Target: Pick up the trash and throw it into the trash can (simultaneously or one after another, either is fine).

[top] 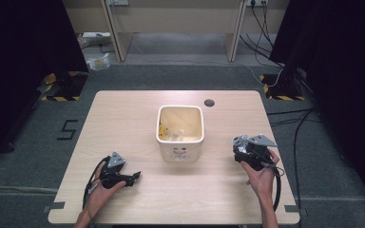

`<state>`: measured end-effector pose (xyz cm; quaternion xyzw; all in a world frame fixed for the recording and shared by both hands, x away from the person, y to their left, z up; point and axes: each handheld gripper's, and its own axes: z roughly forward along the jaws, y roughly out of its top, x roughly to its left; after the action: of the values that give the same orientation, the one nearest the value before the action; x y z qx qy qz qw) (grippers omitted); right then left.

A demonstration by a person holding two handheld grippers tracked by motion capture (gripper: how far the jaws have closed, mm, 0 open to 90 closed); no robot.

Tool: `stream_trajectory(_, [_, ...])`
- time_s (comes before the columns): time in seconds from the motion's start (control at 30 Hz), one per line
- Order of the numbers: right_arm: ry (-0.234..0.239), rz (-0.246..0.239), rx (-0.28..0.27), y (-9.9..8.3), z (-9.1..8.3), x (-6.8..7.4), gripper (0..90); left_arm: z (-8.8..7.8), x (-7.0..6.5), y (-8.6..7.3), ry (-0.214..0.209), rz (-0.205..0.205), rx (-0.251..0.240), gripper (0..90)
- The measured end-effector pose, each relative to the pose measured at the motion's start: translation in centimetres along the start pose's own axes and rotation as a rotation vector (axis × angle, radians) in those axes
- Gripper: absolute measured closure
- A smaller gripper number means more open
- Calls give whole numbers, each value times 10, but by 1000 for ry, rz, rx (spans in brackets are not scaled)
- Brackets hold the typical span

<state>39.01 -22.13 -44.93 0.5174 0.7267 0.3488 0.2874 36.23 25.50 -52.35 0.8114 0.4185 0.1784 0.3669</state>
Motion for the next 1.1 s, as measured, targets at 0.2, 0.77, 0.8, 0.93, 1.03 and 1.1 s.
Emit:
stream_trajectory(0.2, [0,4,-30,9,-5,0,342,0,0,0,0,0,-1,141])
stream_trajectory(0.77, [25,-13,-57,25,-8,6,342,0,0,0,-1,0,0,140])
stream_trajectory(0.8, [28,-18,-57,26,-8,8,342,0,0,0,0,0,1,141])
stream_trajectory(0.93, [40,-27,-59,29,-6,12,342,0,0,0,0,0,1,140])
stream_trajectory(1.03, [45,-34,-56,31,-5,15,342,0,0,0,0,0,1,140])
stream_trajectory(1.1, [46,-37,-59,33,-5,14,342,0,0,0,-1,0,0,141])
